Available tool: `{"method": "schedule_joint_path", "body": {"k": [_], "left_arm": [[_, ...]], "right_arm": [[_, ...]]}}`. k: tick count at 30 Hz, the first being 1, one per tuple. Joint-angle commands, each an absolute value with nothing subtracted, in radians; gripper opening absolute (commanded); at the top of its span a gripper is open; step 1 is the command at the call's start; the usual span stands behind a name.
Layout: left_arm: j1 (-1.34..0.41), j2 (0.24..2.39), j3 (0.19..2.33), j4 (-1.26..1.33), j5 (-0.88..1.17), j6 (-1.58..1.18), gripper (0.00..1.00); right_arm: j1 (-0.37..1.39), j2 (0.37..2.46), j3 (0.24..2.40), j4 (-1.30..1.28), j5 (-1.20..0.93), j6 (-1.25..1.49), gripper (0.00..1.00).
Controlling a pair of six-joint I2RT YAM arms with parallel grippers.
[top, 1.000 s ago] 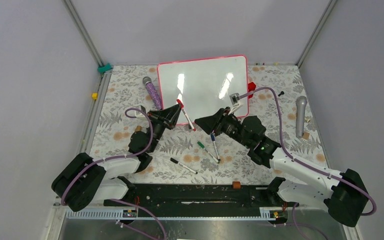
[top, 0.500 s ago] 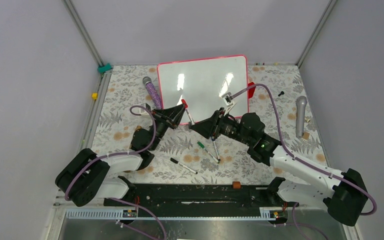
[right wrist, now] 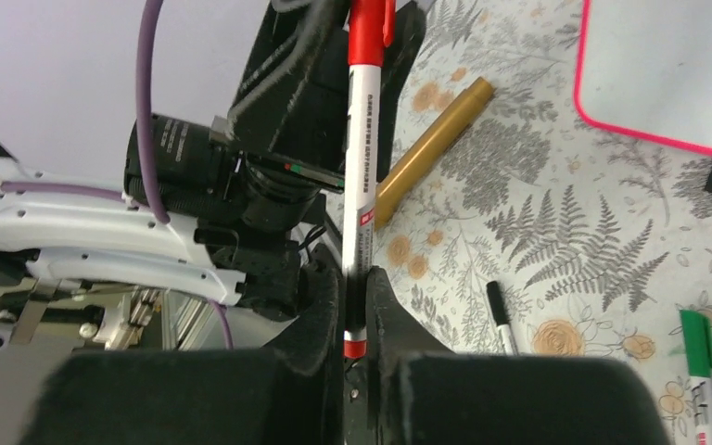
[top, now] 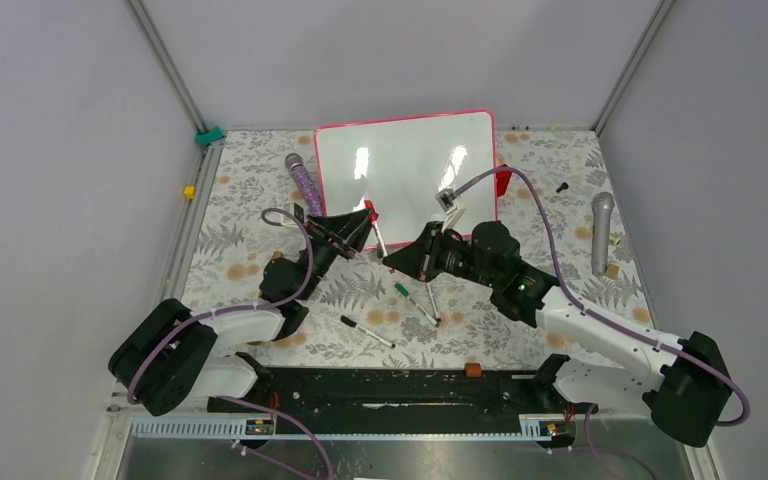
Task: Write a sentence on the whiteboard
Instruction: Open the whiteboard marker at the center of the board.
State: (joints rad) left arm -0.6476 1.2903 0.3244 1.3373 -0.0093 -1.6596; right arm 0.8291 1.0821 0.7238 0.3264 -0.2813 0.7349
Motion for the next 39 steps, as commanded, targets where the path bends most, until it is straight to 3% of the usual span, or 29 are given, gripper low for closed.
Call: {"method": "schedule_joint_path", "body": {"k": [1, 4, 7, 13, 18, 25, 39], "left_arm": [[-0.644, 1.226, 0.314, 1.354, 0.029, -1.643, 0.38], [-0.590, 1.179, 0.311, 1.255, 0.131, -1.633, 0.55], [-0.505, 1.129, 0.315, 1.133, 0.276, -1.605, 0.63], [-0.344, 1.060, 0.452, 0.753, 0.648, -1.415, 0.64], [-0.319, 1.084, 0.619, 0.457, 0.840, -1.228, 0.61], [-0.232, 1.067, 0.568, 0.575, 0.900, -1.319, 0.63], [-0.236, 1.067, 0.564, 0.684, 1.079, -1.385, 0.61]], "right_arm": [[0.838, 1.037, 0.800, 0.272, -0.382, 0.697, 0.00], [0.836, 1.012, 0.845, 0.136, -0.414, 0.644, 0.00], [0.836, 0.990, 0.906, -0.042, -0.441, 0.560, 0.00], [0.812, 1.028, 1.030, -0.272, -0.613, 0.507, 0.00], [0.776, 1.094, 1.089, -0.339, -0.745, 0.497, 0.00], [0.757, 1.120, 1.111, -0.363, -0.793, 0.479, 0.00], [0.734, 1.201, 1.151, -0.373, -0.841, 0.469, 0.00]]}}
